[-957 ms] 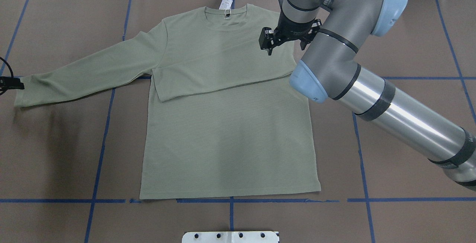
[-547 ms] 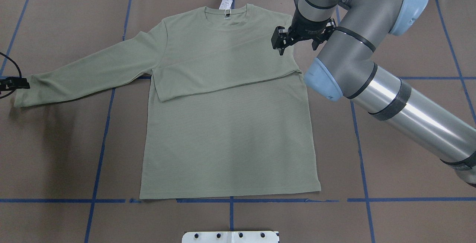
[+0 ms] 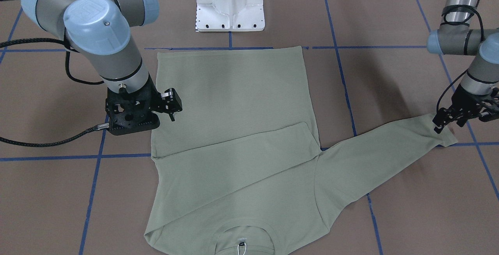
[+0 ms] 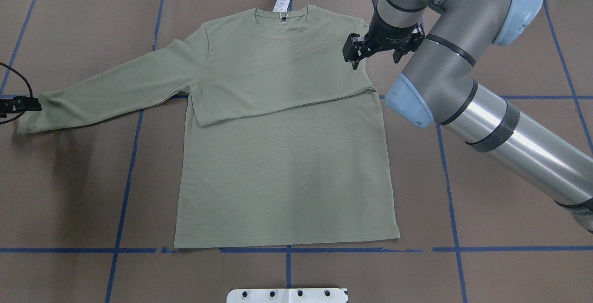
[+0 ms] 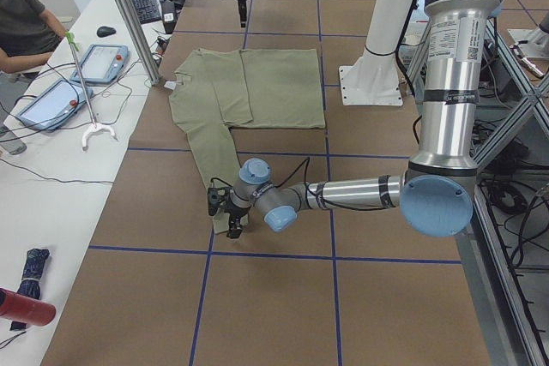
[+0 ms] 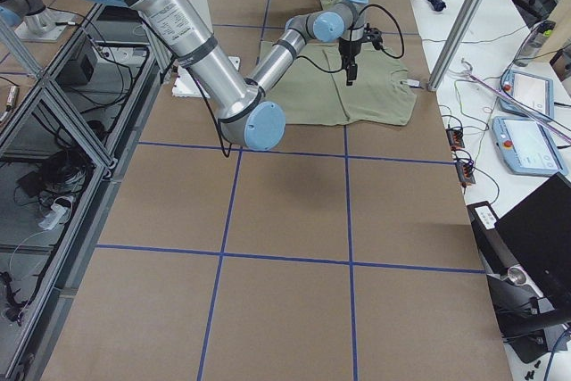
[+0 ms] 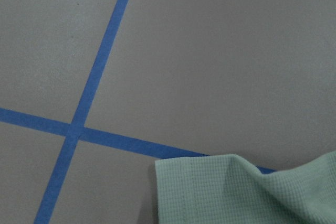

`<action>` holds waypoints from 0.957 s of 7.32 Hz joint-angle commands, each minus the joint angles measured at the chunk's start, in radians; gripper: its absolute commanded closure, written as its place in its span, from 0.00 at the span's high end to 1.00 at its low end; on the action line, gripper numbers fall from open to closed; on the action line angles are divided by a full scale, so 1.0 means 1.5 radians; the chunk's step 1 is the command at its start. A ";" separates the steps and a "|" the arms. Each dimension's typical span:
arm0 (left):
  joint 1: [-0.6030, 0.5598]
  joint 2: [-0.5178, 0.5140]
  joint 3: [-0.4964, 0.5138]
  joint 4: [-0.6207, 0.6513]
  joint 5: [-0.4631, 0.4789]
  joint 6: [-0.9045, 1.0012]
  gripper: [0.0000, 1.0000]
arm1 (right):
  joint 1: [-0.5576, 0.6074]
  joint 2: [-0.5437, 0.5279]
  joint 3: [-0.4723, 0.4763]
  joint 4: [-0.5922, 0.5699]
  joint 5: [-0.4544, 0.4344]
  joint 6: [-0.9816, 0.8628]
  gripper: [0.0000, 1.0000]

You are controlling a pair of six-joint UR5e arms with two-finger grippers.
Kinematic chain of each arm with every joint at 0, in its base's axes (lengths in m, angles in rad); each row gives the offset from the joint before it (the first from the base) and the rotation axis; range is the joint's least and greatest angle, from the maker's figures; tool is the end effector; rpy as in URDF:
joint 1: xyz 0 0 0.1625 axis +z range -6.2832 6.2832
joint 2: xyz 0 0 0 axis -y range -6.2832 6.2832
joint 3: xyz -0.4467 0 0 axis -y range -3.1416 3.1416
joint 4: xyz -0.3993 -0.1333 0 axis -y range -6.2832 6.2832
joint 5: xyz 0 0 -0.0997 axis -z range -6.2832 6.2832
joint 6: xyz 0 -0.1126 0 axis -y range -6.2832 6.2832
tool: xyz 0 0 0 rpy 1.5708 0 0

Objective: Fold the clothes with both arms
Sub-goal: 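Release the sleeve and lift the right gripper while the left gripper nears the cuff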

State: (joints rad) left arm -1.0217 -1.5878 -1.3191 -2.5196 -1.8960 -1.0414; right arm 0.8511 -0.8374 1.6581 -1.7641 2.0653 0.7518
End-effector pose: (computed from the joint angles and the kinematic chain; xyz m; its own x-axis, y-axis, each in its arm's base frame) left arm 0.1994 -0.5124 0.7173 0.6935 -0.2165 -0.6872 0.4042 0.9064 0.1224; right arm -0.4080 -0.5867 0.2239 0.7138 -0.1611 0.6816 0.0632 0.9840 0.1664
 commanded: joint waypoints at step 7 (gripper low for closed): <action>0.004 0.001 0.001 0.001 -0.001 -0.009 0.15 | 0.002 -0.006 0.016 0.000 0.000 0.000 1.00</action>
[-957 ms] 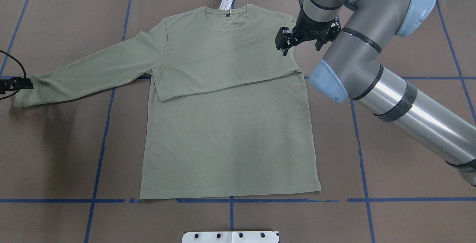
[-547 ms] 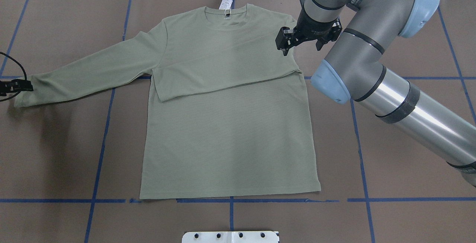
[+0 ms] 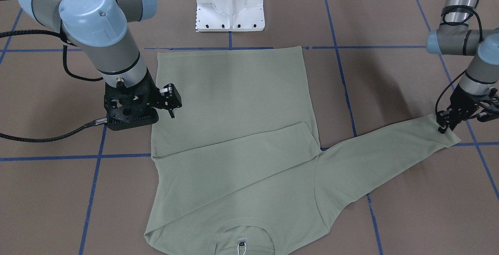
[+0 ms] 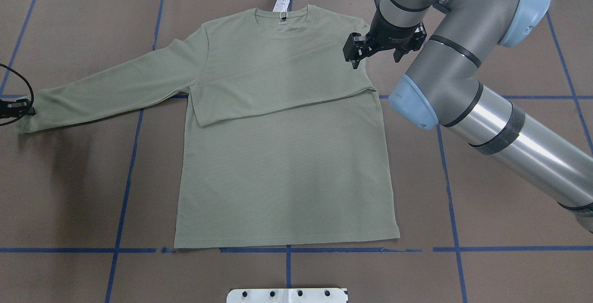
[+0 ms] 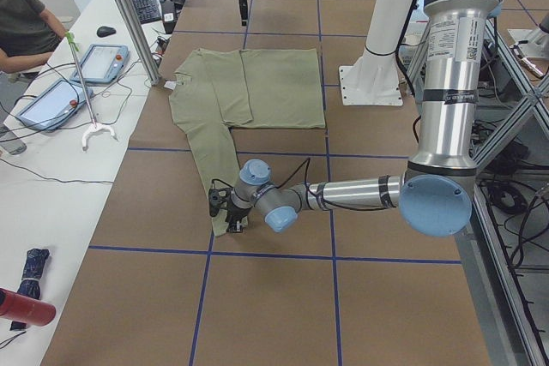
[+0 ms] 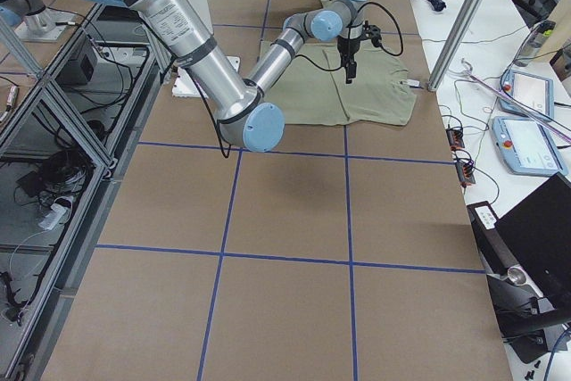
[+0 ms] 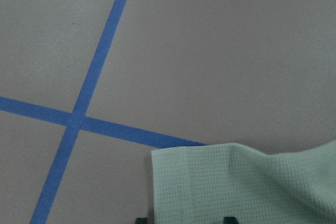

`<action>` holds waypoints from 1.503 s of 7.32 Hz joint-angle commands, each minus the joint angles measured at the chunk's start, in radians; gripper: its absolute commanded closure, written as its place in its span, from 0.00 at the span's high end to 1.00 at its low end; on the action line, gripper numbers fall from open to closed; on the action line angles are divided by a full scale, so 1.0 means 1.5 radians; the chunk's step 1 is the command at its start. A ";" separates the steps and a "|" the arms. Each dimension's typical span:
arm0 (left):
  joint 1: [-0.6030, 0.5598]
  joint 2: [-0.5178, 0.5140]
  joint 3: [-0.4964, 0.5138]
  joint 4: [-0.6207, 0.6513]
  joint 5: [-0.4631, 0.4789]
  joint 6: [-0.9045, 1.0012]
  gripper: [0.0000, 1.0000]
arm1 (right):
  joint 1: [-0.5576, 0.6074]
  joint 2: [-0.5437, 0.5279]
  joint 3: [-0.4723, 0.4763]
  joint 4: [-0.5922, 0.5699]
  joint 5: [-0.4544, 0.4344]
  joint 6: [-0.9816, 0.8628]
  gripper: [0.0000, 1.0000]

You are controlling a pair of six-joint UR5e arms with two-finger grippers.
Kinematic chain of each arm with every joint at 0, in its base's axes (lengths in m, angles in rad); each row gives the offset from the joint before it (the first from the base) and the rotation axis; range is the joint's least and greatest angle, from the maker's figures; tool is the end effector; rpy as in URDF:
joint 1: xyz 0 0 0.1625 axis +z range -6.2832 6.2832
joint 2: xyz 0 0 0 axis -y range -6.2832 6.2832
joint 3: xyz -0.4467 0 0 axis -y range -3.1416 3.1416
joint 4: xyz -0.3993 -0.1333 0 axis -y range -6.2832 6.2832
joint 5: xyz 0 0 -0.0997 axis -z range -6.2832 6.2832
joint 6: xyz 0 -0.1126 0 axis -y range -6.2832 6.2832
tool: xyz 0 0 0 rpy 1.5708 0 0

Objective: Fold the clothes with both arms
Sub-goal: 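Release the sleeve and lift the right gripper while the left gripper nears the cuff, then grasp the other cuff with the left gripper and fold it across the body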

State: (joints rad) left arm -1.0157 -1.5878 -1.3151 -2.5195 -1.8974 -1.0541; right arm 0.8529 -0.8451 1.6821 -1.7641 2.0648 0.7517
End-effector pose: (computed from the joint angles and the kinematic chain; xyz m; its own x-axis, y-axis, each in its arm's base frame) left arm 0.2024 -0.5107 0.7194 0.6907 -0.2260 -0.6869 0.4066 0.9069 0.1105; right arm -0.4023 -0.5821 0.2196 0.7070 -0.1683 0.6869 0.0594 0.9820 0.1794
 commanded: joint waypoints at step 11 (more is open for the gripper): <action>0.058 -0.407 -0.210 0.491 -0.067 -0.119 0.00 | 0.128 -0.262 0.136 0.019 0.084 -0.129 1.00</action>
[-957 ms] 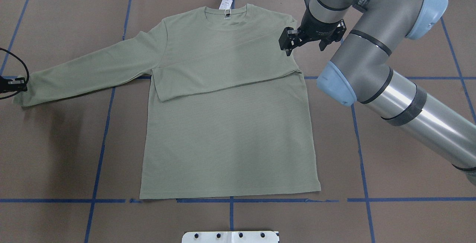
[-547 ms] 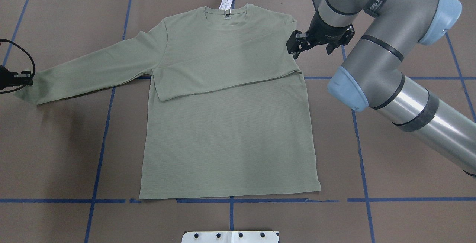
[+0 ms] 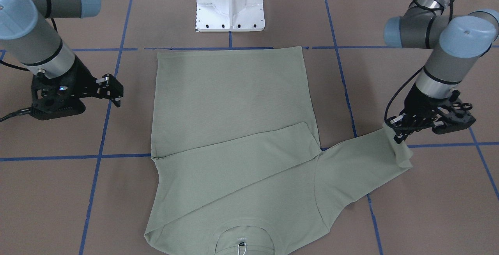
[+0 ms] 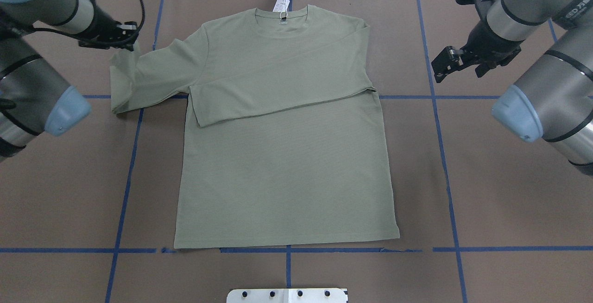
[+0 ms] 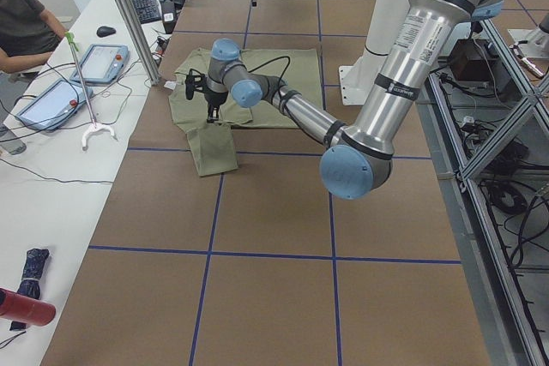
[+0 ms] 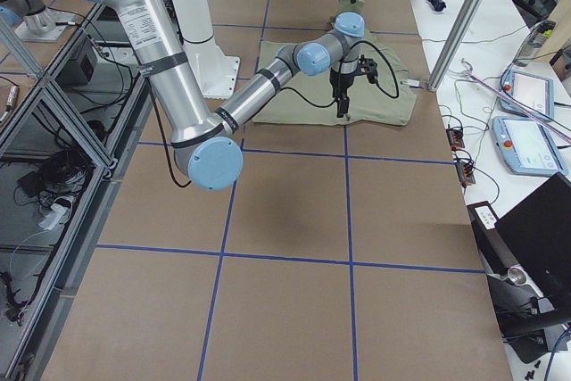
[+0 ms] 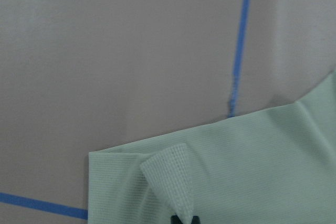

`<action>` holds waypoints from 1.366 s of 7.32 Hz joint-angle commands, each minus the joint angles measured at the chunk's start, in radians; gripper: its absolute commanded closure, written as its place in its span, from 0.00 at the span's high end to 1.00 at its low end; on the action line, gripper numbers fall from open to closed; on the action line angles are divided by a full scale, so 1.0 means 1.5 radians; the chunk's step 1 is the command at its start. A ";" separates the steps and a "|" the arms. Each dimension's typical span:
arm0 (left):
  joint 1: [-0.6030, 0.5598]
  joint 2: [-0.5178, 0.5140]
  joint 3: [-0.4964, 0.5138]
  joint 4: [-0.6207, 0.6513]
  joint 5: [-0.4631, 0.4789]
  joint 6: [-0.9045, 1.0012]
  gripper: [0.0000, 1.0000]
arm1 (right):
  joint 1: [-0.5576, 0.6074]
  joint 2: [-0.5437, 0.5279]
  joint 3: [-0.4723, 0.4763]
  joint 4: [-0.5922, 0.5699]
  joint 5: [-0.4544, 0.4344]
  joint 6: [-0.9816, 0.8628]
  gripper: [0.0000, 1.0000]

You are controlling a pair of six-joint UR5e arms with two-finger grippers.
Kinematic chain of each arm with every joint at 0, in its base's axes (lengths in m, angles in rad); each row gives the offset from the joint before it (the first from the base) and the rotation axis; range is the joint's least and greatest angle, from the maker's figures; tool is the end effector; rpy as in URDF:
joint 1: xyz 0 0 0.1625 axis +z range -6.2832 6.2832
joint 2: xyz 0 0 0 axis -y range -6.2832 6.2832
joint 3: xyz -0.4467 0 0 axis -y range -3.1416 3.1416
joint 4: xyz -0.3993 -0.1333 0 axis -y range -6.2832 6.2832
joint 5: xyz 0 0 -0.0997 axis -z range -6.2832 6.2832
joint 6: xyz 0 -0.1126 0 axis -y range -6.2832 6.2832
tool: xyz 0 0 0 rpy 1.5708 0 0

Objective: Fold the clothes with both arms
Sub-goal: 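Grasp the other cuff with the left gripper and fold it across the body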

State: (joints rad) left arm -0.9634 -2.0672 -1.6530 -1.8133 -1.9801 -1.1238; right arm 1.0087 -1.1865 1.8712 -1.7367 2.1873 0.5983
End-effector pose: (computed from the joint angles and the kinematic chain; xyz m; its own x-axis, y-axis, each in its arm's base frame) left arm 0.3215 -0.6176 0.3343 0.6045 -0.1748 -0.7772 0.3613 0.9297 0.0718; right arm -0.2668 -0.5516 0.3544 0.7049 -0.1459 0.6942 0.0796 0.9887 0.1269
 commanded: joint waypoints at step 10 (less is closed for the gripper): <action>0.291 -0.436 0.317 -0.113 0.141 -0.388 1.00 | 0.090 -0.105 0.016 0.009 0.045 -0.090 1.00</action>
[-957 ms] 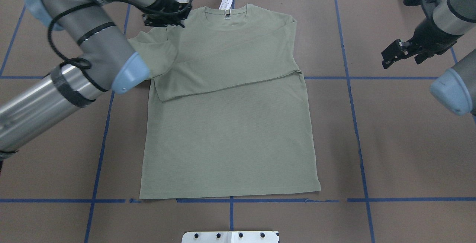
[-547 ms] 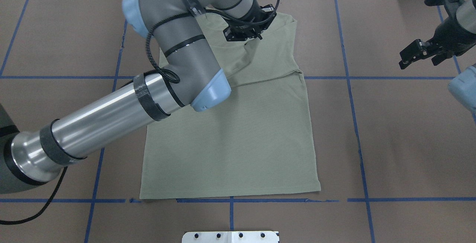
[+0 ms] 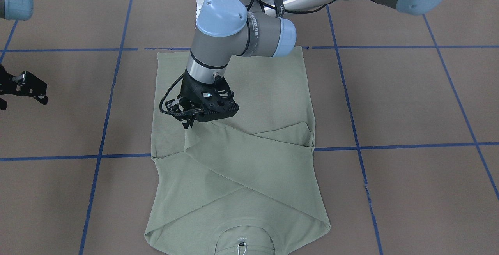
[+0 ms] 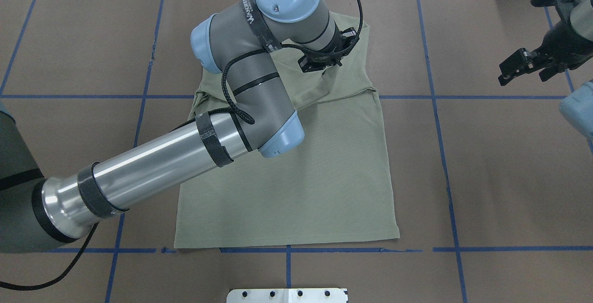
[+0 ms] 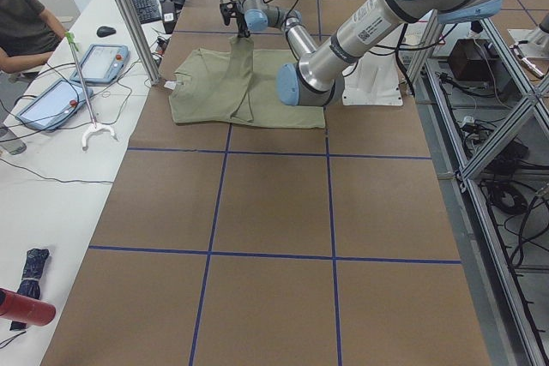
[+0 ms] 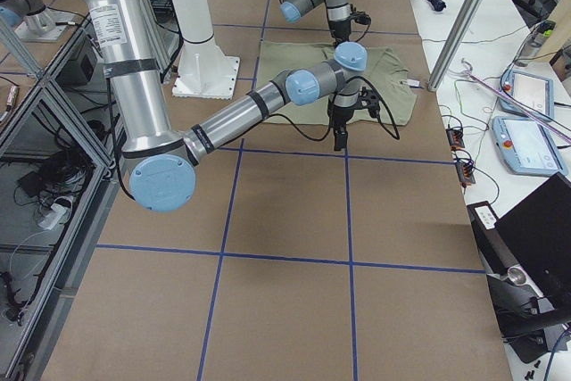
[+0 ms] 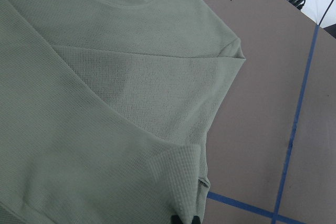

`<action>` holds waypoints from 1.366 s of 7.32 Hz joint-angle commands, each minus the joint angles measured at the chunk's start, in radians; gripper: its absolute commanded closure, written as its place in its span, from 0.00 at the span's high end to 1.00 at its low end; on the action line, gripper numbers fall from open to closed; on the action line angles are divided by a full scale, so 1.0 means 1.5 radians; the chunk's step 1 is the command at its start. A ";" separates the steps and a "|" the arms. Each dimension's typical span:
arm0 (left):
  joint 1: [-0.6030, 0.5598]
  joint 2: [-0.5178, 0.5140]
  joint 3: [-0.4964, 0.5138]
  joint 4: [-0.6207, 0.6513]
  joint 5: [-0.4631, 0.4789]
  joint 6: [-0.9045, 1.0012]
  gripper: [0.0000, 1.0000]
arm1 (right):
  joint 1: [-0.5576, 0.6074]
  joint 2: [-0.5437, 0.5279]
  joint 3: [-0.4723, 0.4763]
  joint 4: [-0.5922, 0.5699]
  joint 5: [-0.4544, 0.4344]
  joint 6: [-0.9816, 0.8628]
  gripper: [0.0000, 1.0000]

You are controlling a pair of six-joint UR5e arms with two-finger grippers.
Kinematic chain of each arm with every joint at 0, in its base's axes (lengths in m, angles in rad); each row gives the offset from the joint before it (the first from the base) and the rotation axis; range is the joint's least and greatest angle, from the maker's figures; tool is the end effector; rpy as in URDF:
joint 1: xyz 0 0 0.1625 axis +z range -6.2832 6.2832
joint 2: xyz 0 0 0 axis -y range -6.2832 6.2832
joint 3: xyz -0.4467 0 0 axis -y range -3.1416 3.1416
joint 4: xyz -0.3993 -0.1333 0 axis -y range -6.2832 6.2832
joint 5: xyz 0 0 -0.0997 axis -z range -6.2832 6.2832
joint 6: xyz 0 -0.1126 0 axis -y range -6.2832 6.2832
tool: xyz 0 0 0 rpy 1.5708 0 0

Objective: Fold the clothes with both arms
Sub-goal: 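Grasp the other cuff with the left gripper and fold it across the body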

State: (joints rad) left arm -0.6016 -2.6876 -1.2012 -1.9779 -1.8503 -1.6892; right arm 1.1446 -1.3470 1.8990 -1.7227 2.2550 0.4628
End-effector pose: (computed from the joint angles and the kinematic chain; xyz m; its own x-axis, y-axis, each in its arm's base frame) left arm 0.6295 -0.5561 0.0396 0.2915 -0.3378 -0.8949 0.3730 0.9016 -0.2189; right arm -0.1770 -0.5401 0.4302 0.7103 -0.1128 0.6948 0.0711 0.9935 0.0886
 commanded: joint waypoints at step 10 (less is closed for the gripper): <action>-0.004 0.377 -0.517 0.219 0.045 0.281 1.00 | -0.350 -0.118 0.147 0.279 -0.211 0.521 1.00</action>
State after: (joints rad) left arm -0.5731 -2.2532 -1.8010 -1.7169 -1.7804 -1.3651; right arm 0.7842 -1.4263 2.0590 -1.4343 2.0799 1.0698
